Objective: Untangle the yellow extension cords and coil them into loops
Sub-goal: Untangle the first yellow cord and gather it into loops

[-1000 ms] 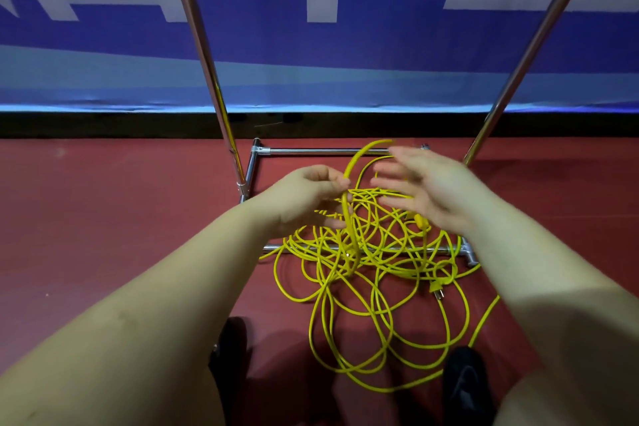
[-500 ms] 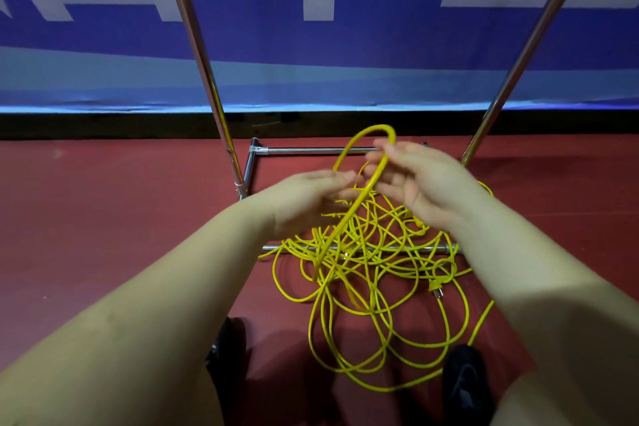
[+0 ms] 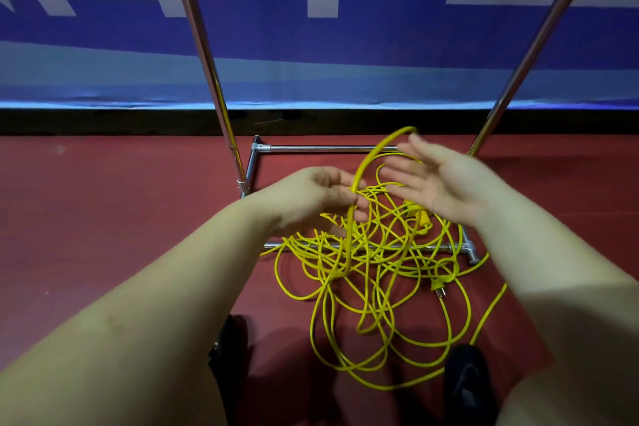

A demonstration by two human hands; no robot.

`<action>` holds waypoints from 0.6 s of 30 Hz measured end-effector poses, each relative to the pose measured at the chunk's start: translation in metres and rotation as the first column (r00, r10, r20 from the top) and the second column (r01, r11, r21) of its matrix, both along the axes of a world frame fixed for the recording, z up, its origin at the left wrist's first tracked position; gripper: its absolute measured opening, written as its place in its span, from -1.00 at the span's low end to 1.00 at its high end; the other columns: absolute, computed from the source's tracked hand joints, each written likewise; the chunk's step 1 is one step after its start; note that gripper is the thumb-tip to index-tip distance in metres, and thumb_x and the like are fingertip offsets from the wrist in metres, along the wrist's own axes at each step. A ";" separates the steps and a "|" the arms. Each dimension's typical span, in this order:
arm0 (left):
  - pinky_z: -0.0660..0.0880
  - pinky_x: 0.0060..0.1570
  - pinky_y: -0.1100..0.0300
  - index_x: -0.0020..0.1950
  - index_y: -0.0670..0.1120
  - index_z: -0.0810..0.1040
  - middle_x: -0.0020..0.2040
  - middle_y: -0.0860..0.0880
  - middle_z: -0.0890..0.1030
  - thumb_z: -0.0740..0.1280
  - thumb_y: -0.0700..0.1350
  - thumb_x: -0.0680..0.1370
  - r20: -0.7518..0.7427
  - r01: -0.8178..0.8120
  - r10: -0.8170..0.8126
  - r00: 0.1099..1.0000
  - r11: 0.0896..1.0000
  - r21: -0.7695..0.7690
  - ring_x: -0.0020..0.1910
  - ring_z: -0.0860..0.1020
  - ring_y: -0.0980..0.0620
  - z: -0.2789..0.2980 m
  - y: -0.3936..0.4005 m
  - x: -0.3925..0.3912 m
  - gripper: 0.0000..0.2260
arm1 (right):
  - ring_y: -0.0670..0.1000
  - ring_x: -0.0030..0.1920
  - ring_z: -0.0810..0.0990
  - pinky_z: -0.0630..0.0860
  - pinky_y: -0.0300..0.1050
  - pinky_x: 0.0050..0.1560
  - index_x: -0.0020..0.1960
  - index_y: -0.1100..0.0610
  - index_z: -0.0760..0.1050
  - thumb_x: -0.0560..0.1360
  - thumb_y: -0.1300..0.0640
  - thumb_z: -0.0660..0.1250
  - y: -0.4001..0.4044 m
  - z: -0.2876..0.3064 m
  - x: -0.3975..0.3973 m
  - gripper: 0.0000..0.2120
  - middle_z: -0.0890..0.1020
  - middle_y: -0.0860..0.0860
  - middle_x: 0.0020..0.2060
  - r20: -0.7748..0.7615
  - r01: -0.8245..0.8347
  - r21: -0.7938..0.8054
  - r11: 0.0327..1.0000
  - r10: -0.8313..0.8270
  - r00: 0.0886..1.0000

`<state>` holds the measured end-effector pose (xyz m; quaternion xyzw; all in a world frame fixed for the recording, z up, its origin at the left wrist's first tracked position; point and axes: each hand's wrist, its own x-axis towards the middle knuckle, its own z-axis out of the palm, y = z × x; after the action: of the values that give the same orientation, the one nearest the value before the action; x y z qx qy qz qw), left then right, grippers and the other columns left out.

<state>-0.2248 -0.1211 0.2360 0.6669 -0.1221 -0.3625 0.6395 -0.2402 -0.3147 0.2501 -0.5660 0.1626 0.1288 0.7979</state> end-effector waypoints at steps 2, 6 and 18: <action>0.60 -0.33 0.17 -0.02 -0.10 0.48 -0.19 0.00 0.62 0.16 -0.30 0.60 -0.068 -0.178 0.171 0.983 0.976 -0.124 -0.27 0.65 0.12 0.004 -0.001 0.004 -0.85 | 0.06 0.16 0.54 0.44 0.02 0.20 0.18 0.11 0.45 0.53 -0.01 0.20 0.011 -0.005 -0.009 -0.71 0.57 0.08 0.11 -0.063 -0.282 -0.238 0.929 0.275 0.959; 0.61 -0.35 0.21 -0.04 -0.13 0.45 -0.16 -0.04 0.60 0.14 -0.29 0.61 -0.296 -0.511 0.426 0.855 0.787 -0.346 -0.32 0.66 0.12 0.009 0.001 0.016 -0.87 | -0.12 -0.08 0.57 0.47 -0.25 0.03 -0.06 0.06 0.51 0.52 0.13 0.28 0.036 -0.012 -0.025 -0.96 0.63 0.01 -0.09 -0.034 -0.473 -0.514 0.715 0.534 0.845; 0.46 -0.11 0.33 0.18 -0.06 0.48 0.05 -0.01 0.60 0.18 -0.18 0.60 -0.084 0.093 -0.091 0.992 0.995 0.022 0.01 0.56 0.10 -0.003 -0.004 -0.002 -0.82 | -0.10 -0.34 0.66 0.61 -0.16 -0.37 -0.11 0.20 0.44 0.56 0.29 0.15 0.023 0.008 -0.004 -0.87 0.62 -0.02 -0.44 0.135 0.113 0.285 0.952 -0.157 0.978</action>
<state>-0.2272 -0.1248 0.2331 0.6532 -0.1215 -0.4205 0.6178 -0.2444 -0.2922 0.2584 -0.4451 0.1185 0.0505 0.8862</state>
